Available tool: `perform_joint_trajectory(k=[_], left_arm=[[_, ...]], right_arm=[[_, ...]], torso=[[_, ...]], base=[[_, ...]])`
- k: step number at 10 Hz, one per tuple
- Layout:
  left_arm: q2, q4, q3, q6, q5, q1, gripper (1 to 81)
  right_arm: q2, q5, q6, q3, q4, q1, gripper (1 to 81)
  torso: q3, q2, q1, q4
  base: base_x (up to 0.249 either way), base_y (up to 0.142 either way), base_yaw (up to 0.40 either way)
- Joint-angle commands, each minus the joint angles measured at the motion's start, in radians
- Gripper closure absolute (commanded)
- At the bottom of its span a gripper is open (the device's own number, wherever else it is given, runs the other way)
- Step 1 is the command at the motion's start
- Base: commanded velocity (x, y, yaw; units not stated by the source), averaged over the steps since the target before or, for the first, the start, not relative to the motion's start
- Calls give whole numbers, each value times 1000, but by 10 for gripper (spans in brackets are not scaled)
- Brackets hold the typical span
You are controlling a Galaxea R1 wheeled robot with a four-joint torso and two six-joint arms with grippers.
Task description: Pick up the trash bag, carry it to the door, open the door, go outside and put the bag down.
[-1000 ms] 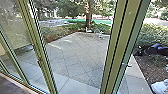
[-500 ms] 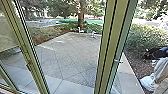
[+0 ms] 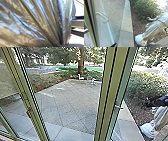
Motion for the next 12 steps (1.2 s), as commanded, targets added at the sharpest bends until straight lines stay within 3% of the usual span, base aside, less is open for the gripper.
perform_joint_trajectory(k=[1,4,7,8,9,10,11,12], left_arm=[[-8,-25,2,1,80,-30,811],[-6,-27,2,-1,80,-30,811],[-3,-27,2,-1,78,-28,811],[1,-27,2,-1,80,-28,811],[1,-27,2,-1,80,-28,811],[1,-27,2,1,80,-28,811],[1,-27,2,1,80,-28,811],[1,-27,2,-1,80,-28,811]], right_arm=[[-8,76,-12,-88,-156,175,10],[10,99,-12,-160,-286,178,10],[-10,119,-5,-194,-305,106,10],[-21,162,2,-209,-313,75,10],[-22,176,0,-246,-314,69,10],[-24,184,-9,-269,-314,67,10],[-33,214,-15,-293,-317,67,10],[-39,222,-17,-310,-325,63,10]], torso=[[0,0,0,0],[0,0,0,0],[0,0,0,0],[0,0,0,-33],[0,0,0,-36],[0,0,0,-20],[0,0,0,-32],[0,0,0,-35]], base=[[0,0,0],[0,0,0],[0,0,0],[0,0,0],[0,0,0],[0,0,0],[0,0,0],[0,0,0]])
